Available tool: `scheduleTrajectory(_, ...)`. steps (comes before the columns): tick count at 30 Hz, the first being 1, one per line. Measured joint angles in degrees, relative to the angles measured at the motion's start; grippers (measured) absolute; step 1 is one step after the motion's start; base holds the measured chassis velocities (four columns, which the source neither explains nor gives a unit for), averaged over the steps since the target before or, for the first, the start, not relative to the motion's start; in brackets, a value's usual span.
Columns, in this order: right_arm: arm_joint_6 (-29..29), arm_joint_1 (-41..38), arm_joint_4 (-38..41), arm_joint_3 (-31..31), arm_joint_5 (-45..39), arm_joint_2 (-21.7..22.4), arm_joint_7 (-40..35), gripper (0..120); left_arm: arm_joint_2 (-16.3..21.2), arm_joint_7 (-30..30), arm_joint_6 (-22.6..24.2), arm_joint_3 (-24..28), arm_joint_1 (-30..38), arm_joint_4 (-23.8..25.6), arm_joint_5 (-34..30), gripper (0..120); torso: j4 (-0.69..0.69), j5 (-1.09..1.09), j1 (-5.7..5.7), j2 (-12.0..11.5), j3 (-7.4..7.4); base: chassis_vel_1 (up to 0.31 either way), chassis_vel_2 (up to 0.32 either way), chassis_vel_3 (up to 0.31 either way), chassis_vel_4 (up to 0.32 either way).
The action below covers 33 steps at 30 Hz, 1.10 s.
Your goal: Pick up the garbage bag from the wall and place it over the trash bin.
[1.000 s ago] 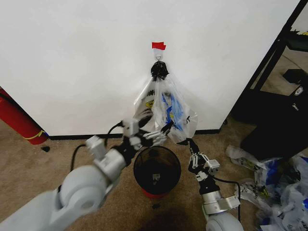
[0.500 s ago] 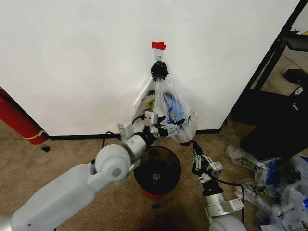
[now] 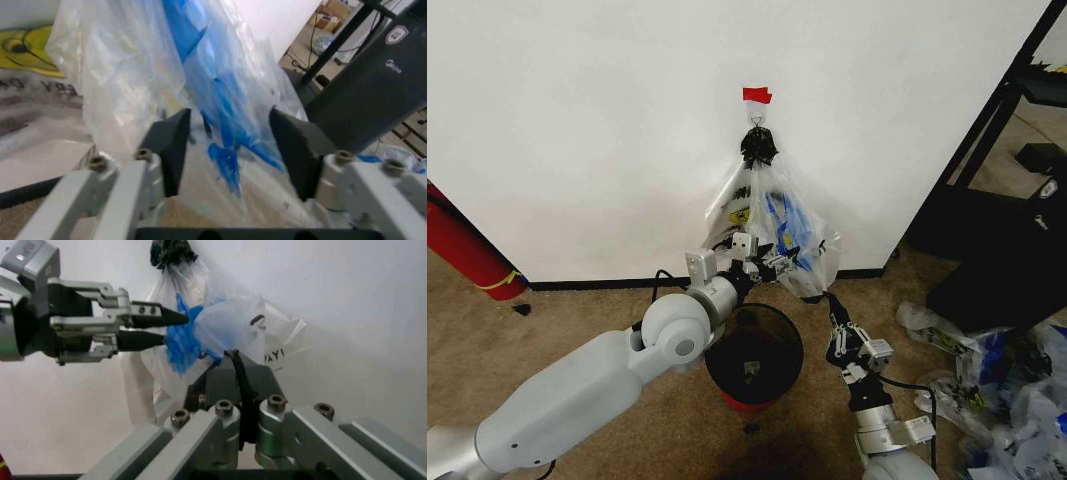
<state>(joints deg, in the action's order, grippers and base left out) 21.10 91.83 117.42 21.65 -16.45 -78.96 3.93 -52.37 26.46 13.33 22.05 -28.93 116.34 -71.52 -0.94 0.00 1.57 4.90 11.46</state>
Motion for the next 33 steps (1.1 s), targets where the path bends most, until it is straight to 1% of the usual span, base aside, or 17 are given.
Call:
scheduleTrajectory(3,0.02,0.27,0.08,0.06,-0.01,0.16,0.00,0,-0.74,0.75,0.49,0.95,1.22,-0.86,-0.42,32,-0.01,0.01,0.00,0.00,0.00,0.000,0.000,0.000,0.000)
scheduleTrajectory(5,0.08,0.49,0.15,0.15,-0.06,0.22,0.00,0,-1.23,1.41,0.89,1.57,2.16,-1.54,-0.65,29,-0.01,0.00,0.00,0.00,0.00,0.000,0.000,0.000,0.000)
scheduleTrajectory(8,0.12,0.59,0.19,0.18,-0.09,0.26,0.00,0,-1.68,1.97,1.30,1.98,2.95,-1.99,-1.05,30,-0.01,0.00,0.00,0.00,0.00,0.000,0.000,0.000,0.000)
scheduleTrajectory(12,0.21,0.56,0.20,0.20,-0.14,0.32,-0.01,0,-2.78,3.02,2.61,3.06,4.91,-2.66,-1.72,36,-0.01,0.01,0.00,0.00,0.00,0.000,0.000,0.000,0.000)
scheduleTrajectory(15,0.26,0.57,0.20,0.20,-0.15,0.33,0.00,0,-3.50,3.90,3.03,3.34,5.72,-3.25,-1.95,37,-0.01,0.00,0.00,0.00,0.00,0.000,0.000,0.000,0.000)
scheduleTrajectory(18,0.28,0.63,0.20,0.17,-0.16,0.31,0.00,0,-3.88,4.80,3.25,3.39,6.39,-4.11,-2.56,27,-0.01,0.01,0.00,0.00,0.00,0.000,0.000,0.000,0.000)
scheduleTrajectory(19,0.28,0.58,0.20,0.17,-0.18,0.31,0.00,0,-3.76,4.84,3.25,3.38,6.40,-4.18,-2.61,26,-0.01,0.01,0.00,0.00,0.00,0.000,0.000,0.000,0.000)
scheduleTrajectory(20,0.27,0.51,0.20,0.17,-0.22,0.31,-0.01,0,-3.65,4.85,3.25,3.37,6.40,-4.19,-2.63,18,0.00,0.01,0.00,0.00,0.00,0.000,0.000,0.000,0.000)
scheduleTrajectory(21,0.27,0.51,0.20,0.17,-0.22,0.31,-0.01,0,-3.65,4.85,3.25,3.37,6.40,-4.19,-2.63,18,0.00,0.01,0.00,0.00,0.00,0.000,0.000,0.000,0.000)
scheduleTrajectory(22,0.25,0.39,0.20,0.19,-0.27,0.32,-0.03,0,-3.55,4.89,3.25,3.34,6.40,-4.19,-2.64,15,0.00,0.01,0.00,0.00,0.00,0.000,0.000,0.000,0.000)
scheduleTrajectory(26,0.07,-0.22,0.06,0.16,-0.42,0.40,-0.24,0,-3.84,5.34,3.13,3.11,6.32,-4.29,-2.64,0,-0.01,0.01,0.00,0.00,0.00,0.000,0.000,0.000,0.000)
scheduleTrajectory(29,-0.02,-0.39,-0.02,0.12,-0.51,0.41,-0.34,0,-4.01,5.49,2.82,2.68,5.96,-4.16,-2.64,0,-0.01,0.00,0.00,0.00,0.00,0.000,0.000,0.000,0.000)
scheduleTrajectory(33,-0.11,-0.63,-0.38,0.11,-0.94,0.45,-0.77,0,-3.72,5.48,1.33,1.40,4.26,-2.44,-2.58,0,-0.01,0.00,0.00,0.00,0.00,0.000,0.000,0.000,0.000)
